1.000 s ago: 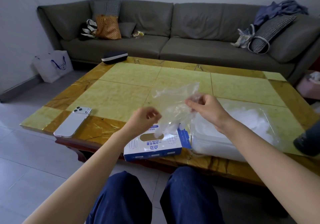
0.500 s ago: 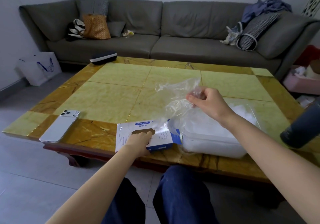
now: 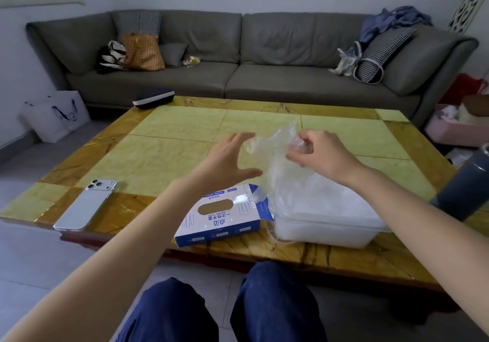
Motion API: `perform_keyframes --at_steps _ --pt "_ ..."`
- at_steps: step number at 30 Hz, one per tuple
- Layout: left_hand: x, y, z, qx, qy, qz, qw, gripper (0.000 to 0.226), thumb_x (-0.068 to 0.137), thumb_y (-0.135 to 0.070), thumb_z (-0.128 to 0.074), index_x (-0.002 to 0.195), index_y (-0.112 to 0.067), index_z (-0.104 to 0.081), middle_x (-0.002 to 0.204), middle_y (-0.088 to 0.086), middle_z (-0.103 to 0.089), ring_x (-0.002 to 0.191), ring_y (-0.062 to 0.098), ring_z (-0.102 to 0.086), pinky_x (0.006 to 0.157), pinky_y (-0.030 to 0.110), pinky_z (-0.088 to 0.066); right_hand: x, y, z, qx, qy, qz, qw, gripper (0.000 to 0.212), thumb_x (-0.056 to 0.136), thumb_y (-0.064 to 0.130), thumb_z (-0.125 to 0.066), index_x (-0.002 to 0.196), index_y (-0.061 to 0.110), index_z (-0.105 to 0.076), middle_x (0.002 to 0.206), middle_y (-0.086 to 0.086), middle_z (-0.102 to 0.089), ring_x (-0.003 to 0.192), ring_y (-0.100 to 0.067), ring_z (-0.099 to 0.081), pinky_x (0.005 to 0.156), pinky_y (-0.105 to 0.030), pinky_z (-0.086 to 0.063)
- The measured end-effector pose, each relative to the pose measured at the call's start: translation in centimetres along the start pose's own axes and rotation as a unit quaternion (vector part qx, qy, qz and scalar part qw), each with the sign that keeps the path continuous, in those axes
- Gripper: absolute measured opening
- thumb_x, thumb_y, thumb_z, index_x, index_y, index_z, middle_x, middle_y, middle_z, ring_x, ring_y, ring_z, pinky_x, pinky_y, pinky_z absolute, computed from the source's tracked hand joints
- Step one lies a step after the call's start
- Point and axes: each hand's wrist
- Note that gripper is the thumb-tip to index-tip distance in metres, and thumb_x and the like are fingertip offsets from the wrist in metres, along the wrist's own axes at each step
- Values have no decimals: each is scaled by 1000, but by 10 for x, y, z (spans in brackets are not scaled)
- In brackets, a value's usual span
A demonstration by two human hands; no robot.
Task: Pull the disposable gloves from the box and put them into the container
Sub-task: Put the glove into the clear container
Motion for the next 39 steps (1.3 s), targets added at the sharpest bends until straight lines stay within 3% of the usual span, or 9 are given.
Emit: perform_keyframes --at_steps 4,8,10,15,18,24,29,34,39 --pt "22 -29 4 -35 107 -40 993 77 77 -32 -75 142 -18 -34 139 0 -44 123 13 -42 103 26 -35 -7 7 -9 5 92 26 995 23 82 16 -72 77 24 -51 72 11 -53 63 -2 -50 51 -6 -36" --pt "34 -25 0 -44 74 -61 994 18 78 -13 -75 84 -7 -60 78 1 -62 68 13 -57 67 21 -47 -10 -1 -8 50 102 10 993 28 74 14 -79 79 23 -53 73 10 -56 65 -6 -51 55 -12 -37" --pt "33 -24 3 -87 60 -34 994 9 78 -8 -74 81 -9 -65 66 -7 -58 54 -1 -54 57 8 -41 -11 -10 -1 67 99 -21 993 31 72 14 -81 90 19 -57 81 3 -65 75 -15 -61 67 -22 -48" --pt "34 -23 6 -93 92 13 991 15 79 -18 -74 83 -15 -60 75 -3 -59 64 8 -52 60 17 -41 -16 -27 21 74 118 -66 988 32 73 13 -80 101 12 -66 93 -7 -70 92 -20 -65 85 -29 -50" --pt "39 -30 3 -102 166 26 981 29 79 -27 -73 100 -19 -54 91 -3 -57 76 10 -53 69 19 -44 -16 -30 27 54 117 -70 989 32 74 13 -79 104 11 -68 96 -4 -68 91 -16 -63 83 -26 -48" --pt "61 -58 -9 -88 136 -4 987 24 84 -22 -69 71 -16 -50 70 -2 -48 60 10 -41 62 24 -35 -13 -45 46 -11 211 -98 973 11 80 13 -73 86 19 -67 72 6 -58 67 -7 -54 61 -16 -43" --pt "81 -78 -24 -128 23 -39 991 19 81 -18 -72 84 -5 -57 78 3 -55 67 11 -46 64 23 -37 4 -81 64 -9 -37 -106 994 15 78 10 -75 77 16 -61 77 3 -61 72 -11 -54 66 -22 -37" --pt "90 -98 -21 -109 -130 -144 975 28 77 -10 -73 72 -19 -47 74 -12 -47 68 1 -43 65 11 -36 -2 -87 86 -25 -314 7 949 16 84 1 -63 79 14 -55 82 -2 -54 71 -18 -50 64 -23 -39" --pt "76 -70 -34 10 -80 -150 985 21 81 -11 -69 77 -21 -51 90 -8 -53 90 11 -47 83 17 -40 -36 -100 66 -165 -273 137 938 13 81 -8 -61 83 5 -59 85 -1 -51 74 -9 -45 62 -17 -35"
Point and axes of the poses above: each hand's wrist, its own x-axis towards the middle knuckle, its own z-axis out of the back of the hand, y = z × x
